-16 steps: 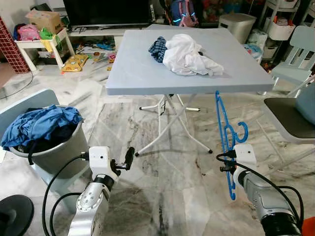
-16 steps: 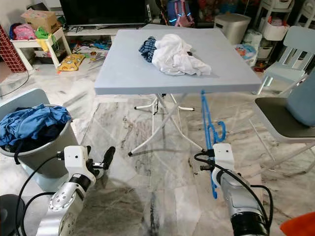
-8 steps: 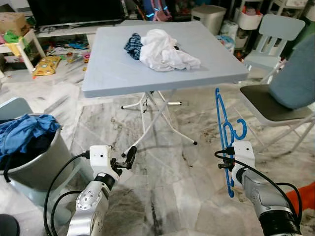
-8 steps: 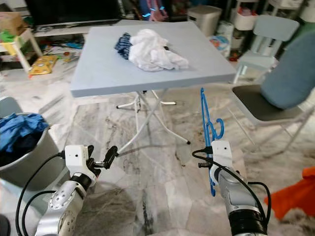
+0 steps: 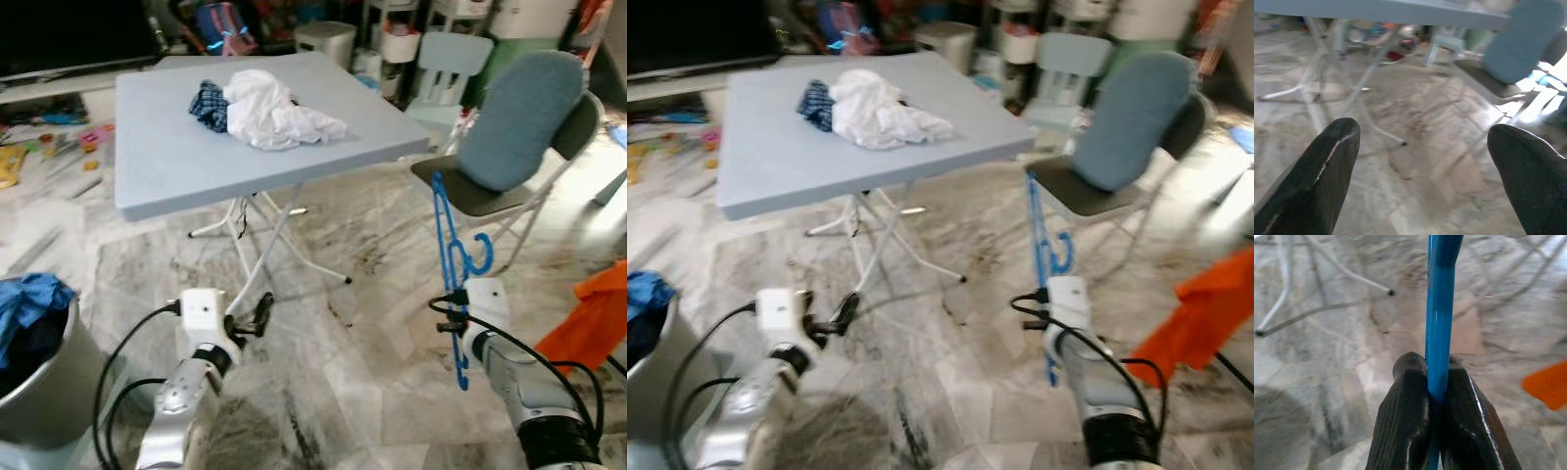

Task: Hang hanger

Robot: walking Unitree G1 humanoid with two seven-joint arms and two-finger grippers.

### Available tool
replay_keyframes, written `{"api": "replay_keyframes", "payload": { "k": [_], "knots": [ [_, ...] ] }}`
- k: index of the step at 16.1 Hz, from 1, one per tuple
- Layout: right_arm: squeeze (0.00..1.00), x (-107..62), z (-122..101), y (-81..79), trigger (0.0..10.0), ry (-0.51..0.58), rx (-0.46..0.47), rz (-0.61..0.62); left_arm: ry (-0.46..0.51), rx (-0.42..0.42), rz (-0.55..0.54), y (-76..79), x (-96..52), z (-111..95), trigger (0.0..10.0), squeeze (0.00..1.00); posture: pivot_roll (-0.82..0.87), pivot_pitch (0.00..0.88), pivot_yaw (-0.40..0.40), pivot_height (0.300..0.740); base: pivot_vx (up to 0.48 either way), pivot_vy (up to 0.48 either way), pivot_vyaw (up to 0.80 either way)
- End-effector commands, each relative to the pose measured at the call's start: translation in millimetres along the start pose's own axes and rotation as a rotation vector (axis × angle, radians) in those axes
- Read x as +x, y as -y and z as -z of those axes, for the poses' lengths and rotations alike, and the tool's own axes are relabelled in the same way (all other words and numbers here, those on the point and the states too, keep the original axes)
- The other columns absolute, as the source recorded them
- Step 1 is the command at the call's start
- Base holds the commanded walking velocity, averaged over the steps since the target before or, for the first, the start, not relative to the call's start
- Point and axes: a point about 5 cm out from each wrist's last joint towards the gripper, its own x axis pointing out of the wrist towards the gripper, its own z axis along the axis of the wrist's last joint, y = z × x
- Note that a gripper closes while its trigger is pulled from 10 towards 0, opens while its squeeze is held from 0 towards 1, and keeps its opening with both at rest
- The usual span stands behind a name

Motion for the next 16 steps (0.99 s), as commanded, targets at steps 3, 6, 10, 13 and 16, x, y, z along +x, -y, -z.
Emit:
{"api": "replay_keyframes", "payload": {
  "k": [3,6,10,13,16],
  "knots": [
    [0.00,0.8,-8.9,-5.4,10.0,0.031,-0.003,-0.015,-0.016,0.009,-0.012,-6.4,-0.3,0.8,10.0,0.00,-0.18,0.000,0.013,0.740,0.000,0.453,-0.80],
    [0.00,0.8,-9.6,-4.8,10.0,0.033,-0.004,-0.014,-0.011,0.014,0.000,-5.5,0.5,0.2,10.0,0.00,-0.18,0.000,0.012,0.740,0.000,0.455,-0.74],
    [0.00,0.8,-11.5,-4.2,10.0,0.038,-0.005,-0.009,-0.018,0.017,0.015,-4.7,0.6,1.7,10.0,0.00,-0.18,0.000,0.013,0.740,0.000,0.433,-0.64],
    [0.00,0.3,-11.0,-4.1,10.0,0.038,-0.007,0.000,-0.029,0.030,0.023,-5.1,0.2,3.2,10.0,0.00,-0.18,0.000,0.012,0.740,0.000,0.326,-0.63],
    [0.00,0.9,-11.6,-3.2,10.0,0.040,-0.011,0.036,-0.030,0.025,0.053,-5.1,0.1,3.4,10.0,0.00,-0.18,0.000,0.012,0.740,0.400,0.178,-0.80]
  ]
}}
